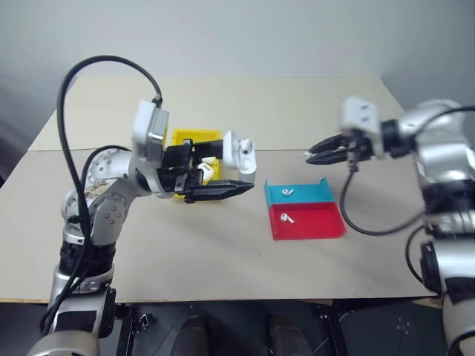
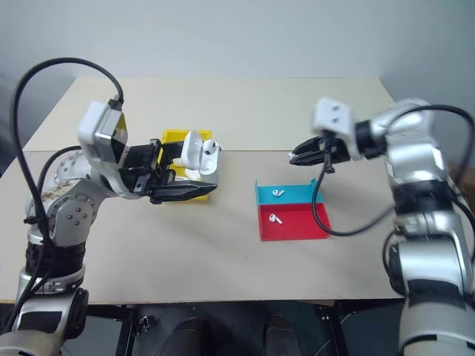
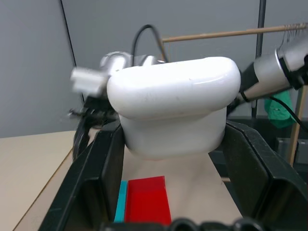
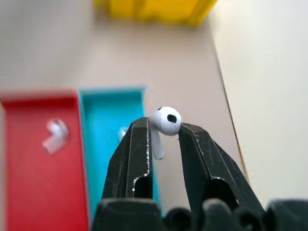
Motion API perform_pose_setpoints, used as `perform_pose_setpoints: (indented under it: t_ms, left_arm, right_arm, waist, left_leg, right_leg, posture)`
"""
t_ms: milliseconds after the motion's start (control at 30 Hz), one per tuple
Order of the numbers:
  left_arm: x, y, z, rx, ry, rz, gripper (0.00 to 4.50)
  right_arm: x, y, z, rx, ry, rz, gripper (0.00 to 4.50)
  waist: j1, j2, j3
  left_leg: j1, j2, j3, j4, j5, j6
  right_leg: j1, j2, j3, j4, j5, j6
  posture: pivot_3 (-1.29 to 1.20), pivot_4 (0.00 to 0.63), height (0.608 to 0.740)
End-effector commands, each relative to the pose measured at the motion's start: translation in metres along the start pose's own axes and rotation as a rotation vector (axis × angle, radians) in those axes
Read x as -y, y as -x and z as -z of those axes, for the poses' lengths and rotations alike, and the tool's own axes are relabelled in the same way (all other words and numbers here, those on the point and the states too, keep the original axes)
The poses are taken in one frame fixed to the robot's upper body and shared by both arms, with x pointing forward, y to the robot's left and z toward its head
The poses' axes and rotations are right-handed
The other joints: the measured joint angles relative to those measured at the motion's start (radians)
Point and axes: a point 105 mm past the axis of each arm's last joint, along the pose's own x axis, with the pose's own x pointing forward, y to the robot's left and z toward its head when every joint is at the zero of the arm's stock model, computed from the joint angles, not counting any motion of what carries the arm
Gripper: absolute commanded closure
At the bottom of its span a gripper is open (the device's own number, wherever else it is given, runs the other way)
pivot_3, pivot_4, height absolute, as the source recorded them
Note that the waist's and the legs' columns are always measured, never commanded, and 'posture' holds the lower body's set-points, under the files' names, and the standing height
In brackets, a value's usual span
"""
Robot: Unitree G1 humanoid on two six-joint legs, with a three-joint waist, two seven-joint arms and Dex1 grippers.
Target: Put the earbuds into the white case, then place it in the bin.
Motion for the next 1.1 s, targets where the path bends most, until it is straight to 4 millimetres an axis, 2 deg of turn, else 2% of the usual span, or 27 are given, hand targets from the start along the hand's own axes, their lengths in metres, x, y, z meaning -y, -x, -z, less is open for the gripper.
perform_pose_setpoints:
  t_ms: [33,133,233,300,467,867,1100]
  left_arm:
    - [0.001,-0.008,-0.008,0.032,-0.026,0.054,1.73]
    - [-0.003,-0.011,-0.008,0.045,-0.015,0.07,1.73]
    - [-0.007,-0.016,-0.006,0.051,0.003,0.084,1.73]
    - [-0.01,-0.019,-0.005,0.052,0.008,0.089,1.73]
    - [-0.013,-0.022,-0.006,0.055,0.007,0.095,1.73]
    - [-0.019,-0.02,-0.006,0.047,0.003,0.095,1.73]
    - [-0.015,-0.021,-0.006,0.044,-0.003,0.101,1.73]
  right_arm:
    - [-0.021,0.029,-0.068,0.416,-0.187,0.09,3.85]
    - [-0.04,0.034,-0.087,0.58,-0.298,0.093,3.85]
    - [-0.067,0.024,-0.103,0.663,-0.322,0.041,3.85]
    - [-0.082,0.017,-0.109,0.683,-0.317,0.015,3.85]
    - [-0.098,0.01,-0.114,0.701,-0.335,-0.021,3.85]
    - [-0.108,-0.009,-0.111,0.65,-0.356,-0.045,3.85]
    - [-0.111,-0.013,-0.11,0.618,-0.336,-0.053,3.85]
  waist:
    - [-0.004,0.0,0.0]
    - [-0.002,0.0,0.0]
    - [-0.002,0.0,0.0]
    - [-0.002,0.0,0.0]
    - [-0.002,0.0,0.0]
    - [-0.004,0.0,0.0]
    - [-0.003,0.0,0.0]
  left_leg:
    - [0.0,0.0,0.0,0.0,0.0,0.001]
    - [0.003,0.0,0.0,0.001,-0.001,0.001]
    - [0.004,0.0,0.0,0.0,-0.001,0.001]
    - [0.004,0.0,0.0,0.0,-0.001,0.002]
    - [0.0,-0.001,-0.001,0.0,-0.001,0.003]
    - [0.0,-0.001,-0.002,0.0,-0.002,0.003]
    - [0.0,-0.001,-0.002,0.0,-0.002,0.003]
  right_leg:
    - [0.0,0.0,0.0,0.001,0.0,0.0]
    - [0.001,0.0,0.001,0.003,0.0,0.0]
    - [0.002,0.0,0.001,0.001,0.0,0.0]
    - [0.002,0.0,0.001,0.0,0.0,0.0]
    - [0.0,0.0,0.001,0.001,0.0,0.0]
    - [0.0,0.0,0.001,0.0,0.0,0.0]
    - [0.0,0.0,0.001,0.0,0.0,0.0]
  posture:
    - [0.0,0.15,0.74]
    - [0.0,0.15,0.74]
    - [0.0,0.15,0.74]
    - [0.0,0.15,0.74]
    - [0.0,0.15,0.74]
    - [0.0,0.15,0.74]
    - [0.0,0.15,0.74]
